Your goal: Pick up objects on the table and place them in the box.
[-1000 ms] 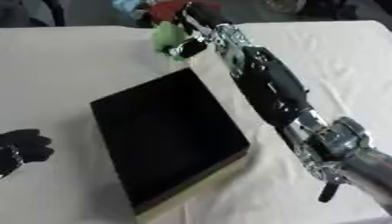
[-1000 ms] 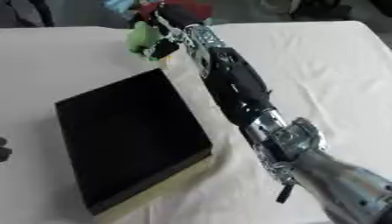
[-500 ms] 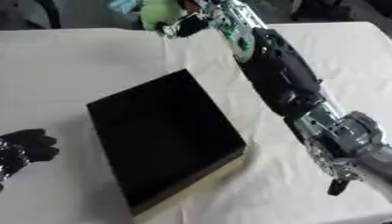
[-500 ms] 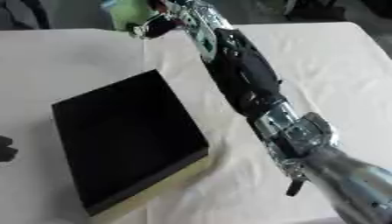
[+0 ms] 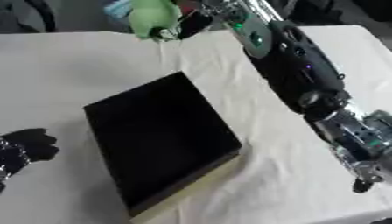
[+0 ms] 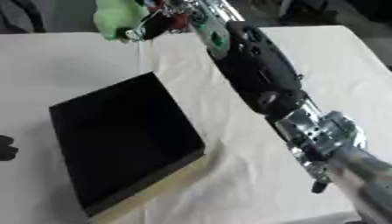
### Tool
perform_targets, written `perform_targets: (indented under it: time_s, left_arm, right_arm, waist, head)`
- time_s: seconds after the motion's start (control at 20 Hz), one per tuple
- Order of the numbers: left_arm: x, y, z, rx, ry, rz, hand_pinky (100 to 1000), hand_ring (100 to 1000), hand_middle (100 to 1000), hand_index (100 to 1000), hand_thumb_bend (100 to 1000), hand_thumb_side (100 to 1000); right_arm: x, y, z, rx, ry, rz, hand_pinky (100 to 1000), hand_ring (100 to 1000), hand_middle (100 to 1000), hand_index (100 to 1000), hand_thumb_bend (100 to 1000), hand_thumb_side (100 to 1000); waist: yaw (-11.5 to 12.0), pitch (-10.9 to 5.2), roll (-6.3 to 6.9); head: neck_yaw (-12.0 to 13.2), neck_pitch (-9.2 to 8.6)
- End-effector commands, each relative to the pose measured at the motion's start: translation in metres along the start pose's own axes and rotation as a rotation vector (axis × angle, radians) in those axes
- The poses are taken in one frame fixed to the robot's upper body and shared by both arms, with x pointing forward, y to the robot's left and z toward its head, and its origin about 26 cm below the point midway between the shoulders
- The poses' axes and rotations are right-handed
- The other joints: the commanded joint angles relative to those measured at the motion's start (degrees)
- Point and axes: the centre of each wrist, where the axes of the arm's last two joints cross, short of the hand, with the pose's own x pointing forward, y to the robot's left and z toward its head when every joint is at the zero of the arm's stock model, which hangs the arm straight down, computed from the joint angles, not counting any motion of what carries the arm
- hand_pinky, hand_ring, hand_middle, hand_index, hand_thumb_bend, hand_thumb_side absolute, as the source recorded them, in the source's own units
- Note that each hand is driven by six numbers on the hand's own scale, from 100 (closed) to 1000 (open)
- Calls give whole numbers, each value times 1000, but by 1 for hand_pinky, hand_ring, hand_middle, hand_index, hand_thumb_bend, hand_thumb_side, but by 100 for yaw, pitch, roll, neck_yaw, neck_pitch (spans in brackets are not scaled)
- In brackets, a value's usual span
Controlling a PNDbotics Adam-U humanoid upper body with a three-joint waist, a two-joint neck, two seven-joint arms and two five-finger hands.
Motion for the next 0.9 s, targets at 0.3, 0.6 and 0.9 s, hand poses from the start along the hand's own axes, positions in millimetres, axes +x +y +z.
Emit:
perform_targets:
  time_s: [0.3,0.6,0.9]
  left_arm:
    - [7,9,3,45,-19,-24,795,763,738,864,347,1000]
    - [7,10,3,58,-18,-25,748,758,737,862,351,1000]
    - [8,10,2,66,-25,-23,753,758,737,862,354,1000]
  right_arm:
    - [41,2,11,161,-236,27,653,560,339,460,354,456]
    - [78,38,9,314,-322,-42,664,593,369,487,289,519]
    - [81,67,7,471,-354,-21,712,682,544,660,391,613]
  waist:
    - [-66,-146,-19]
    - [-56,-124,-46]
    - [-47,-102,-54]
  head:
    - [45,42]
    - [6,43]
    - [-15,51]
